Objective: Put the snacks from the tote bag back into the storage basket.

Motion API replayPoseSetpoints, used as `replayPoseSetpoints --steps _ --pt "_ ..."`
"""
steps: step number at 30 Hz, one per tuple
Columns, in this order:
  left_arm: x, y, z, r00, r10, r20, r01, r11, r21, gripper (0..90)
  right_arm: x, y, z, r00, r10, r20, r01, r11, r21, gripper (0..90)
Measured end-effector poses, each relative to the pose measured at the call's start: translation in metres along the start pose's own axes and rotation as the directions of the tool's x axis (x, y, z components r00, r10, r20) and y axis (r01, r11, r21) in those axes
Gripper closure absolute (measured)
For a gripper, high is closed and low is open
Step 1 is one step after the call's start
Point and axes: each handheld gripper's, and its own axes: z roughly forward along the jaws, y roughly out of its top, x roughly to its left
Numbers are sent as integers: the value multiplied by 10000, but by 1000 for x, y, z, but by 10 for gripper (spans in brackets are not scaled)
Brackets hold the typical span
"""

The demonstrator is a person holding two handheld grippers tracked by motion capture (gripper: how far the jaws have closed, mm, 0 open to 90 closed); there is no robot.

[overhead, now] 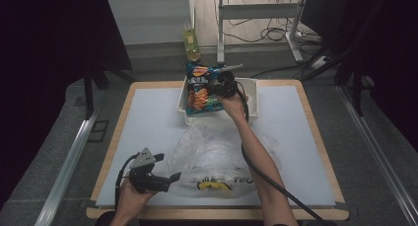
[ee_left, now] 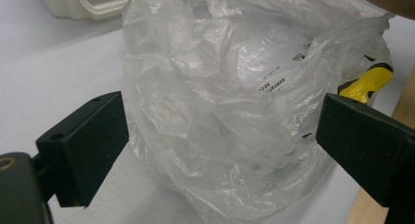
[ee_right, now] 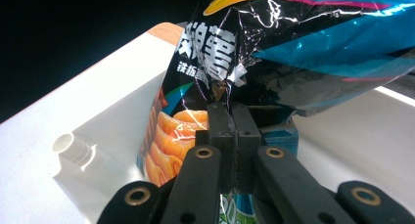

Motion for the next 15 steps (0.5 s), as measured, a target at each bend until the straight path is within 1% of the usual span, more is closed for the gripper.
replayPoseSetpoints --steps 4,9,12,15 --pt "0 0 0 10000 -8 -4 8 10000 6 51 -3 -3 2 9998 182 51 -183 9998 88 890" --pt "0 0 0 10000 6 -11 -6 10000 17 51 -6 -8 6 9993 95 375 -113 9988 481 882" --pt "-1 0 0 10000 14 -8 -14 10000 19 51 -8 -11 9 9993 154 338 -172 9984 546 879" --pt "-1 0 0 10000 18 -20 -18 10000 19 51 -9 -14 11 9988 357 332 -375 9977 573 875"
